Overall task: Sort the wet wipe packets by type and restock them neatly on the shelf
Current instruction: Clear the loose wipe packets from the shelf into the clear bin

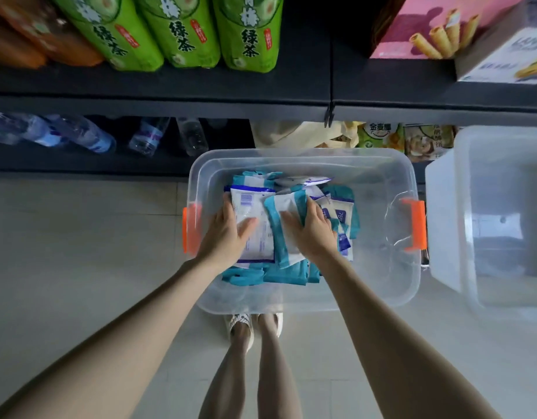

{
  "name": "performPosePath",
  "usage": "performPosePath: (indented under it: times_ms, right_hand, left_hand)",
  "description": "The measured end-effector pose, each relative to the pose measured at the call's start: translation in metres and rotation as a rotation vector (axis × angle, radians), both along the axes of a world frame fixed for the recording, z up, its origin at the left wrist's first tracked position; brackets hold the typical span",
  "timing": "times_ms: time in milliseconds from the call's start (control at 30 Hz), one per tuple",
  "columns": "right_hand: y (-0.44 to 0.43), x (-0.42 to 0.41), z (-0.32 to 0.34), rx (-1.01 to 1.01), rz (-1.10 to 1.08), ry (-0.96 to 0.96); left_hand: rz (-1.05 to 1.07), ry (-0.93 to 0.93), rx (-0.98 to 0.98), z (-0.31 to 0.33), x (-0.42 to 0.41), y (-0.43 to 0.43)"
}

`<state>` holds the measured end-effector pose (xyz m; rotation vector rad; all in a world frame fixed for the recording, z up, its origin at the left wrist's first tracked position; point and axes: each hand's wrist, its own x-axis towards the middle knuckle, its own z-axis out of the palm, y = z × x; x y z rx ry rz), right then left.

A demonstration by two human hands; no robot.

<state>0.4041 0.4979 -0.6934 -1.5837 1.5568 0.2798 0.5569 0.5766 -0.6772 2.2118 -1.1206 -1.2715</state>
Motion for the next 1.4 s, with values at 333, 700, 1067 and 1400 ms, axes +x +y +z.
performPosePath:
  times_ms: [333, 700, 1067, 1400]
  right_hand:
    - [-0.013, -0.026, 0.145, -0.115, 0.057, -0.013]
    - [-0.079, -0.12, 0.424, -0.534, 0.174, -0.135]
    - [-0.134, -0.265, 0.626, -0.935, 0.31, -0.265]
    - [-0.221, -0.28, 0.703, -1.066, 0.299, -0.35]
  left_hand:
    - [-0.389, -0.201, 0.142, 0.135, 0.003, -0.004]
    - [-0.39, -0.398, -0.441, 0.414, -0.087, -0.081]
    - [-0.234, -0.587, -0.839, 0.597, -0.23, -0.122]
    - [-0.145, -0.678, -0.905, 0.667, -0.245, -0.199]
